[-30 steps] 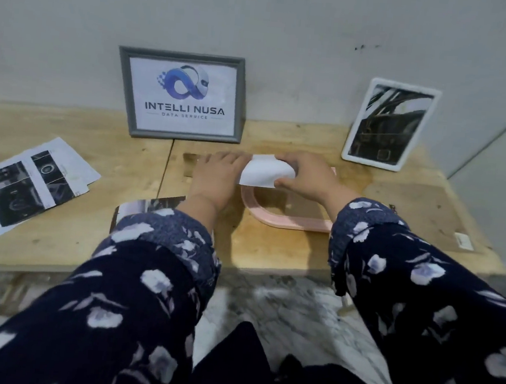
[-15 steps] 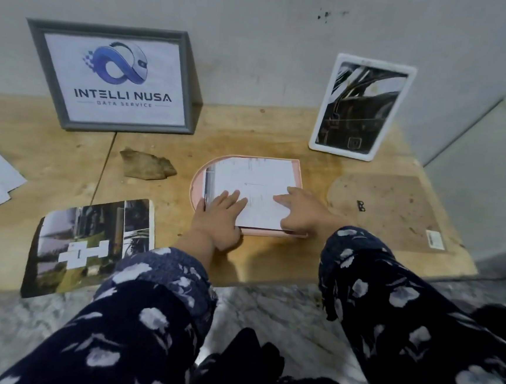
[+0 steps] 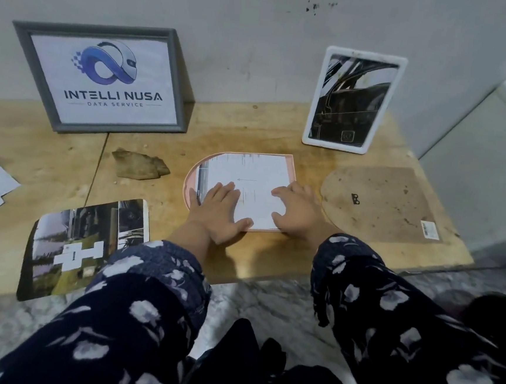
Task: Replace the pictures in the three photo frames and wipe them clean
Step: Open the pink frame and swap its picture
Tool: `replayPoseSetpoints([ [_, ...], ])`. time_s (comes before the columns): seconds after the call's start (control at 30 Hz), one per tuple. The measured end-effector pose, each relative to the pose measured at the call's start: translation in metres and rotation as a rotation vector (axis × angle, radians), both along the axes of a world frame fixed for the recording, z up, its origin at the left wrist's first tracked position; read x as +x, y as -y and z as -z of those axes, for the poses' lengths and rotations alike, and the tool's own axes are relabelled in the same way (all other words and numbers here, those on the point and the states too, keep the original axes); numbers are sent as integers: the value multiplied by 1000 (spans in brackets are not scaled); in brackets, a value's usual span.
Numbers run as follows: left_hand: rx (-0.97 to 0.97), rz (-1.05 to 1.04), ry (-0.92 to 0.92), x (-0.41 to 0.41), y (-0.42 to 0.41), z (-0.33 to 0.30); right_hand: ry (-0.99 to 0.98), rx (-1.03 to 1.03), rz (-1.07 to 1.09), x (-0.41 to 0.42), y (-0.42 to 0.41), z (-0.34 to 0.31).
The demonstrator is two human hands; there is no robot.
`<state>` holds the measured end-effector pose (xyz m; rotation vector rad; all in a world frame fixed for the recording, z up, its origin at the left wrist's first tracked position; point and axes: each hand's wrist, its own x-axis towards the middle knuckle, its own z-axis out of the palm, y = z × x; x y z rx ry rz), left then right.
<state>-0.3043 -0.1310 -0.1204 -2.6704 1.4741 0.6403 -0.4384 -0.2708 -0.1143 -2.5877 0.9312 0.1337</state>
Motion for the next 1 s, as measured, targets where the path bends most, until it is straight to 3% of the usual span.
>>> replayPoseSetpoints([
  [0.27,-156,136,48,-28,60,-19,25,-15,207,-48,31,-19],
  [0.4,-206,109,-141,-74,110,-27,-31,9,384,-99,63,-19],
  [0.5,-140,23,-274,-104,140,-23,-63,59,527,-136,89,-15],
  [0.67,-31,-236,-317,-131,169,-15,-48,138,710,-187,124,-6],
  [0.83,-60,-305,-240,-140,176,-7,127,110,801,-202,137,8],
  [1.0,-160,-421,-348,-156,186,-8,295,137,894,-204,140,16],
])
